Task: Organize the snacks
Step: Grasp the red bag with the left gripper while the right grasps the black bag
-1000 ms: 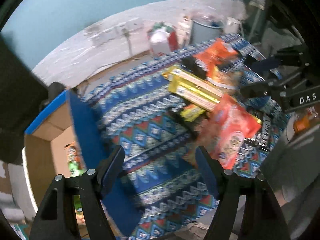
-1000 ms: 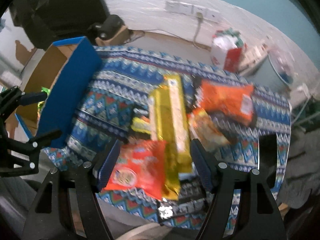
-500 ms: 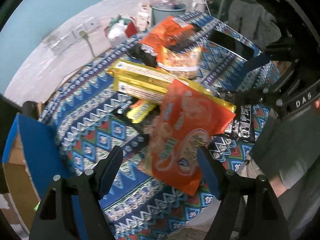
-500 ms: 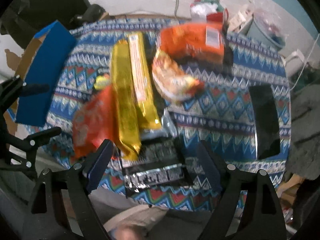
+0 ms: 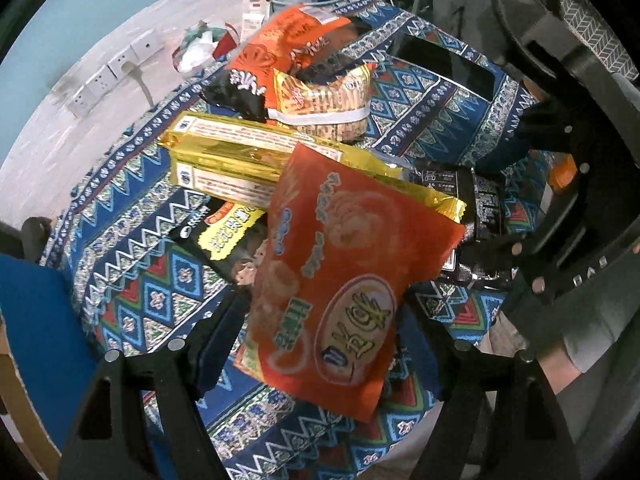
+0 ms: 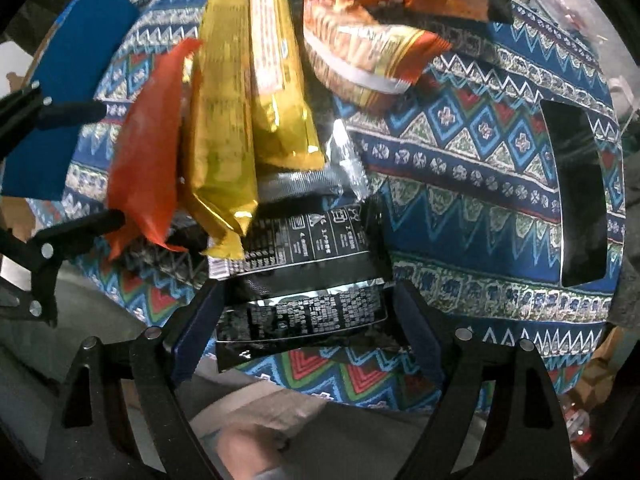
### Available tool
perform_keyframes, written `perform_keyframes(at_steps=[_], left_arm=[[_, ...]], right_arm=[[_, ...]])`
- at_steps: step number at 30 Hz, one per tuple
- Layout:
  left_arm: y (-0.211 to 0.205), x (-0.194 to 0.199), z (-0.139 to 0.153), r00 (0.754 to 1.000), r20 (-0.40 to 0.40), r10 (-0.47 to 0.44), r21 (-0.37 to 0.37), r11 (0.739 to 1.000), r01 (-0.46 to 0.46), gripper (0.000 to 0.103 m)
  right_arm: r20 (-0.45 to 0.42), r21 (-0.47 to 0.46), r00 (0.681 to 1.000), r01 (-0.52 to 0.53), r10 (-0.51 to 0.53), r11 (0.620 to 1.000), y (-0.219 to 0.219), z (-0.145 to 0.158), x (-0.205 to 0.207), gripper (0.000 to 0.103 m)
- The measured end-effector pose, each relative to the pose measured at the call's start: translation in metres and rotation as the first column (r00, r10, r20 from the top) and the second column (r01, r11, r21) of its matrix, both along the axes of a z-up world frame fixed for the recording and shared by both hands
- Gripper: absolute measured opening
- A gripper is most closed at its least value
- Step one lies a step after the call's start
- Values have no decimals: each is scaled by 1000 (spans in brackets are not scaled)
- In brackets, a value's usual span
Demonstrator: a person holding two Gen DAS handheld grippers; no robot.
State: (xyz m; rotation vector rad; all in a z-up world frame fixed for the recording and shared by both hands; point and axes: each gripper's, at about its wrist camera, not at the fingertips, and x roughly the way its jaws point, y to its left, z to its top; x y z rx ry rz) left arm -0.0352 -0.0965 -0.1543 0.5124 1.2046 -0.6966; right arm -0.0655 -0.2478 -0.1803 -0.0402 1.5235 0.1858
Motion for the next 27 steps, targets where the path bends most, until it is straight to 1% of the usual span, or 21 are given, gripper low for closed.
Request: perform_keyframes(at_steps=[3, 7, 11, 15, 18, 21, 27], left_arm=[[-5, 3, -7, 1000, 4, -11, 15, 1000, 11, 79], [-8, 8, -15, 1000, -17, -2, 15, 1000, 2, 81], [-9, 10, -18, 1000, -18, -2, 10, 1000, 2, 80], [-5, 12, -18, 1000, -17, 2, 8, 1000, -2, 65], [-1, 15, -16, 999, -30, 20, -3, 1000, -20, 56], [1, 15, -15, 999, -32, 28, -8, 1000, -28, 51], [5, 12, -13, 999, -29, 30, -5, 1000, -30, 46]], right_arm=[[-9, 9, 1000, -2, 2, 1000, 1, -4, 1, 85], [-11, 9, 1000, 6, -5, 1000, 2, -10, 3, 87], [-4, 12, 1000, -10, 10, 1000, 3, -14, 5, 88], [6, -4, 999, -38, 38, 999, 6, -19, 10, 88], [7, -7, 998, -60, 60, 998, 11, -22, 13, 89], [1, -13, 996, -84, 84, 996, 17, -27, 18, 91], [-16, -40, 992, -122, 122, 992, 35, -34, 21, 93]])
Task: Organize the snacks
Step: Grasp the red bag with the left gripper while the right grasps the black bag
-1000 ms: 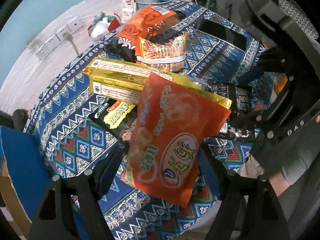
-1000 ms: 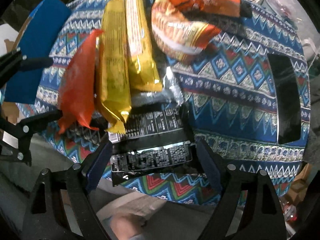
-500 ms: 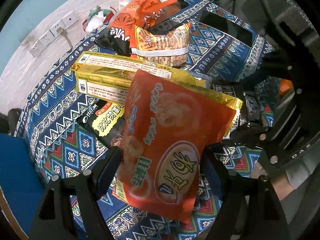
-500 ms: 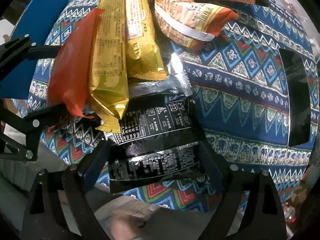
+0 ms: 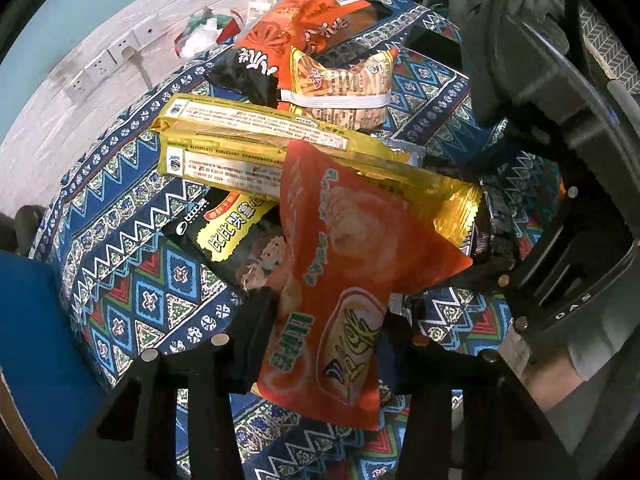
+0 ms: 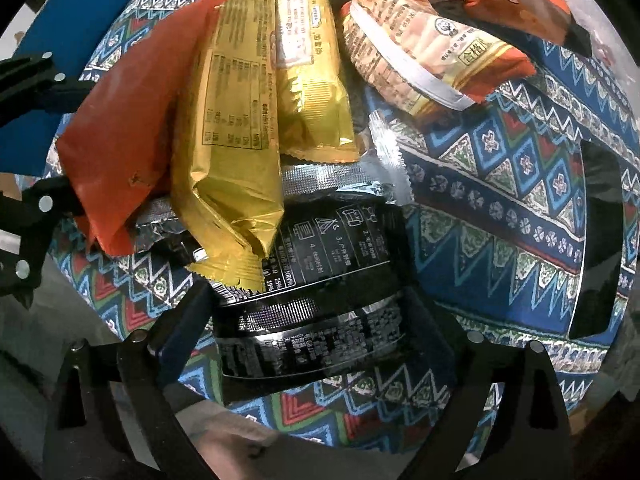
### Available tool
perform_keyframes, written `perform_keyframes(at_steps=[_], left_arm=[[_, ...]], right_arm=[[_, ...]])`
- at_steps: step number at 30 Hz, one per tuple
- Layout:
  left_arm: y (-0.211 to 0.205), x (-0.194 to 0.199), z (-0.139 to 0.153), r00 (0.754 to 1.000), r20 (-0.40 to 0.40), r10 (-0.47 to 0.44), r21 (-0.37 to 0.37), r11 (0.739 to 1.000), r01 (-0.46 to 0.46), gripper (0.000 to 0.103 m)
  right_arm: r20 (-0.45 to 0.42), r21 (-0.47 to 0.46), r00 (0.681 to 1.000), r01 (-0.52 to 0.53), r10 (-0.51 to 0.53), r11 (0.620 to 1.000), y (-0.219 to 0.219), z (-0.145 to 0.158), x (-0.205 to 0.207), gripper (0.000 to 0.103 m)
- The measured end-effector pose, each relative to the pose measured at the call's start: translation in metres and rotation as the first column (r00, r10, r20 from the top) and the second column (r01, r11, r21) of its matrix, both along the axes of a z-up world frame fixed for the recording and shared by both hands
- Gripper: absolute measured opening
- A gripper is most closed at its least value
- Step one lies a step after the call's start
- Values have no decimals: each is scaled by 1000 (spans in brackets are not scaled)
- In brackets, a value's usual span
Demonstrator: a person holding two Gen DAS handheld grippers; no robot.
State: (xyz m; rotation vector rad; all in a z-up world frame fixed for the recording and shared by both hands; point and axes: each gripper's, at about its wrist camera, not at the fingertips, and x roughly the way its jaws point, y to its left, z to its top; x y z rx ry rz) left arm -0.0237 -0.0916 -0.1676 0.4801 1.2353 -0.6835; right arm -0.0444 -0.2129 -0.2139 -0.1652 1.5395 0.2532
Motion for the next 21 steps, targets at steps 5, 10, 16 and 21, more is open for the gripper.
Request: perform_keyframes(at_steps=[5, 10, 16, 21], left_arm=[[1, -3, 5, 1000, -5, -2, -16, 1000, 2, 36], [5, -5, 11, 1000, -2, 10, -21, 1000, -10, 31], [12, -9, 16, 1000, 5, 27, -26, 999, -27, 27], [14, -12, 26, 999, 19, 40, -24, 999, -40, 22]], right_arm=[[19, -29, 1000, -19, 20, 999, 18, -12, -5, 96], [31, -29, 999, -5, 6, 1000, 15, -2, -7, 81], [27, -33, 999, 39, -38, 999, 6, 11, -14, 68], [55, -51, 997, 64, -62, 997, -4, 25, -21, 67]])
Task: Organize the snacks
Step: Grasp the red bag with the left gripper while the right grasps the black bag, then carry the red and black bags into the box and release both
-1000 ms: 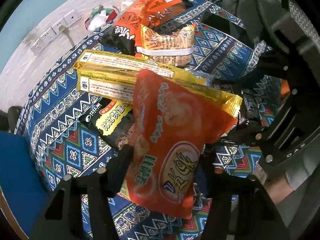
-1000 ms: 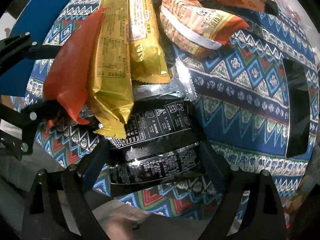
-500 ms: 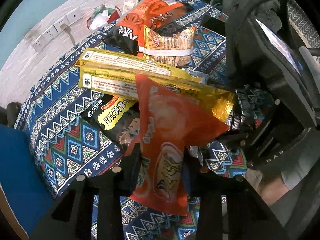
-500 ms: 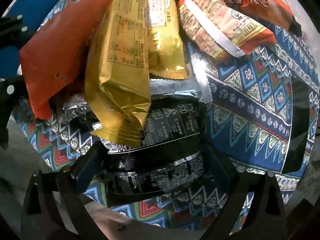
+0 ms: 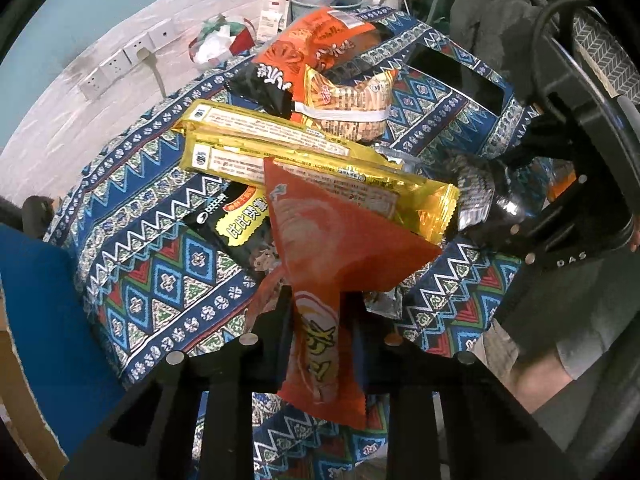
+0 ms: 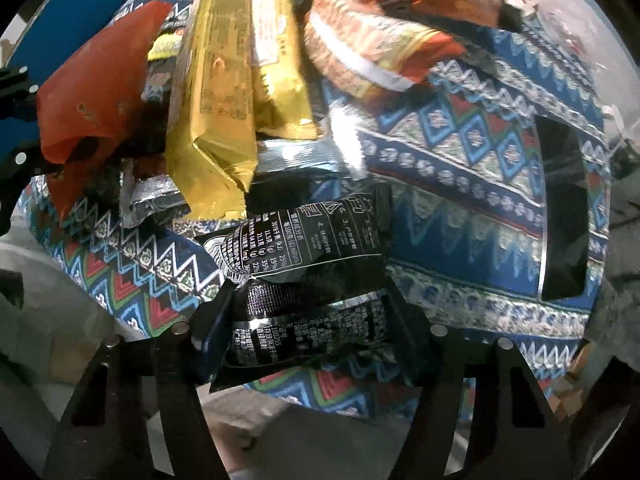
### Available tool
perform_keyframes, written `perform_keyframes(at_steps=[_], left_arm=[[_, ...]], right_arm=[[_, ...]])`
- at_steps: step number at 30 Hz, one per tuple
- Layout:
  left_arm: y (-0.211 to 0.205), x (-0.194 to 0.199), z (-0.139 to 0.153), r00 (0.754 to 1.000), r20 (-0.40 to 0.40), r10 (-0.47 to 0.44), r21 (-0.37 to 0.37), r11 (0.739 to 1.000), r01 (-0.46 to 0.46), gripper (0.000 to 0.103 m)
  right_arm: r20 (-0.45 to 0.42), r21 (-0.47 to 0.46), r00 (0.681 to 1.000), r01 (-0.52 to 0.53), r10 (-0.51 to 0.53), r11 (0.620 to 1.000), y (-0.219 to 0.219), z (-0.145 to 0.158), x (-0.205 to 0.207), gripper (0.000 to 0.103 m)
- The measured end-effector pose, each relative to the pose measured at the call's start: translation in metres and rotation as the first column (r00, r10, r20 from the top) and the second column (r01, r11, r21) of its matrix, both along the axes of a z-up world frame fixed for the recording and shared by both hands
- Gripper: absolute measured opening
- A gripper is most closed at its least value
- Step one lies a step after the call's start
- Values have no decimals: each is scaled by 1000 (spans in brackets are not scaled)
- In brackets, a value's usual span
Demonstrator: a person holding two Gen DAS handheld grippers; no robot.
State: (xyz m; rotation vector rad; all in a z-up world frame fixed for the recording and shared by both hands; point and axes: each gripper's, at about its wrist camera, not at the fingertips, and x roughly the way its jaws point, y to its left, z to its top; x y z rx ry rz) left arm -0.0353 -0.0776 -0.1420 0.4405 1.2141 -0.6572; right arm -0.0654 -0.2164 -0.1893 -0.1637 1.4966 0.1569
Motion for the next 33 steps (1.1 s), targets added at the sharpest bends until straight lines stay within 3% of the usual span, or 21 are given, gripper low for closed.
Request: perform_keyframes(at_steps=[13, 20, 33], left_arm=[[14, -7, 25, 996, 79, 52, 1, 999, -52, 17], [24, -7, 47, 987, 139, 84, -9, 996, -84, 17], [62, 10, 92, 947, 246, 208, -24, 978, -209, 17]], right_arm=[[185, 18, 979, 81, -83, 997, -1, 60, -13, 67], [283, 49, 958, 44, -56, 998, -26, 90, 2, 67], [399, 51, 917, -41, 17, 998, 6, 138, 27, 67]])
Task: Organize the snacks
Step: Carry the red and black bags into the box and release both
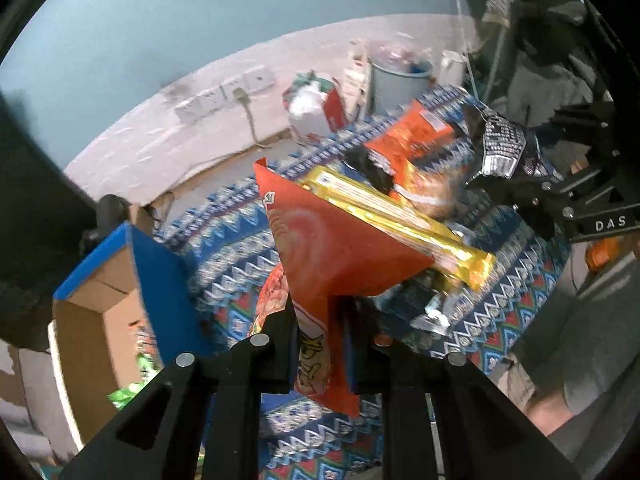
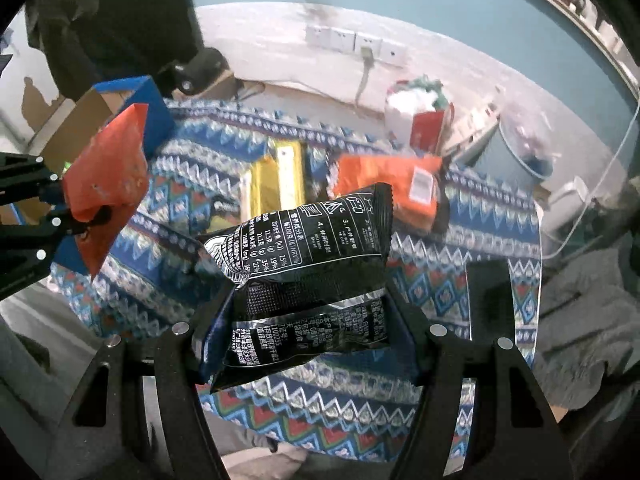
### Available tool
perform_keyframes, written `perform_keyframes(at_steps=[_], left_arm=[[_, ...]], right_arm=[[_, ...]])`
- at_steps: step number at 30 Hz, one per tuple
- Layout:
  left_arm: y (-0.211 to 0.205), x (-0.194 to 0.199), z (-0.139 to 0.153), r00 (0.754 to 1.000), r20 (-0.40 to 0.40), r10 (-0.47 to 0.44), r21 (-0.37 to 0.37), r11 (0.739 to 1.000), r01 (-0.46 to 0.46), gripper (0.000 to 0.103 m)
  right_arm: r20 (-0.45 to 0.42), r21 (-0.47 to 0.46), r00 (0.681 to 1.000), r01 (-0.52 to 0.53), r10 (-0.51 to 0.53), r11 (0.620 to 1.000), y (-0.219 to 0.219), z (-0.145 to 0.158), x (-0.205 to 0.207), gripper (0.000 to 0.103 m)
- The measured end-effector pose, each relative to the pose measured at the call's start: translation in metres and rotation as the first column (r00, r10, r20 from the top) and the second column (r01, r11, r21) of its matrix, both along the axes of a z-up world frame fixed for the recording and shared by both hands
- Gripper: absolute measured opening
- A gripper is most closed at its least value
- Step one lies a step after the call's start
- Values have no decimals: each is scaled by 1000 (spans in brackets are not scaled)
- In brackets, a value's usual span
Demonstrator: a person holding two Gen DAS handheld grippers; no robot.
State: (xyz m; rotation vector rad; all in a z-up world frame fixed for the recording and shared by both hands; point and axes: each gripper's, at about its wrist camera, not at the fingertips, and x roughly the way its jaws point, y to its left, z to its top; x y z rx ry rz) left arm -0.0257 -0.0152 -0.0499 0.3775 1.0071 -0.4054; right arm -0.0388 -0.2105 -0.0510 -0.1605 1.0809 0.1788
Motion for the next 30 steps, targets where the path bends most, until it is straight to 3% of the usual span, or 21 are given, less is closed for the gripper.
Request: perform_keyframes(at_steps=[15, 25, 30], left_arm=[[76, 18, 61, 973, 133, 187, -23, 982, -186, 17], [147, 25, 49, 936, 115, 332, -13, 943, -332, 17], [187, 24, 37, 907, 81, 414, -25, 910, -413, 17]], right_arm=[[77, 19, 983, -169, 167, 985, 99, 44, 57, 67], [67, 52, 960, -277, 273, 959, 183, 40, 84, 67], [49, 71, 946, -323, 320, 944, 223, 29, 94, 67]])
